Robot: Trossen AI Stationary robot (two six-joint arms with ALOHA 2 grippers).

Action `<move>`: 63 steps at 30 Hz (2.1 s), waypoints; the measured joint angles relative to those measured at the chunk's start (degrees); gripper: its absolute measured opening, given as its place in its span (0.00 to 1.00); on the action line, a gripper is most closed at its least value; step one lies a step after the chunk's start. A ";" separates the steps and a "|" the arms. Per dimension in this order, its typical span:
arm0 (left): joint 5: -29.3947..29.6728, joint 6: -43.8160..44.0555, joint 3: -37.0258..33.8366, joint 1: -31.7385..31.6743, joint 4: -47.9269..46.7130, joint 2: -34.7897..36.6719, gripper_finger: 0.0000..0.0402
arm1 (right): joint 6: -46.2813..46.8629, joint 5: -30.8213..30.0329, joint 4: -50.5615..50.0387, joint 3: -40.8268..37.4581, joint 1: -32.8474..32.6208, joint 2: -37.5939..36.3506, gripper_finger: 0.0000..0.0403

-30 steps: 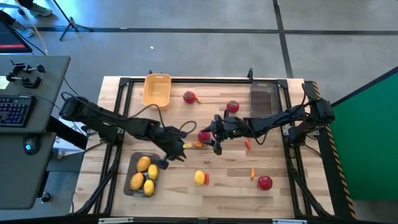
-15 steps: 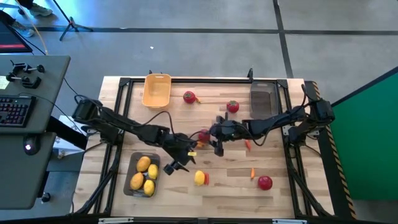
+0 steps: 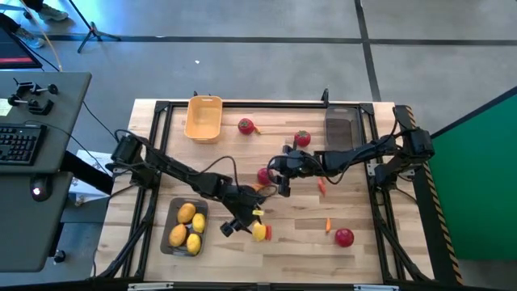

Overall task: Sort produce into baskets
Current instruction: Put the lemon into the bottom gray bin

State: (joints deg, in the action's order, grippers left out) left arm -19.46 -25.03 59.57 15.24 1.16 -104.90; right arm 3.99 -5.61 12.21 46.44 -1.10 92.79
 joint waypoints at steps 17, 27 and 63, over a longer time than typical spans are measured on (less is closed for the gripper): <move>1.13 -10.14 5.81 0.53 -5.89 -6.28 0.57 | -0.02 -0.13 -1.76 -0.01 0.00 0.00 0.65; 0.91 -8.64 5.97 0.53 -5.49 -9.01 0.55 | -0.44 -0.09 -1.96 -0.02 0.00 0.00 0.65; 15.82 38.57 5.73 9.88 -63.27 24.27 0.35 | 0.04 -0.08 -1.42 -0.04 0.00 0.00 0.64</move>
State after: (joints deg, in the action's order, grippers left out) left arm -3.64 13.54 65.30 25.12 -62.12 -80.63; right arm 4.03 -5.69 10.79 46.39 -1.10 92.79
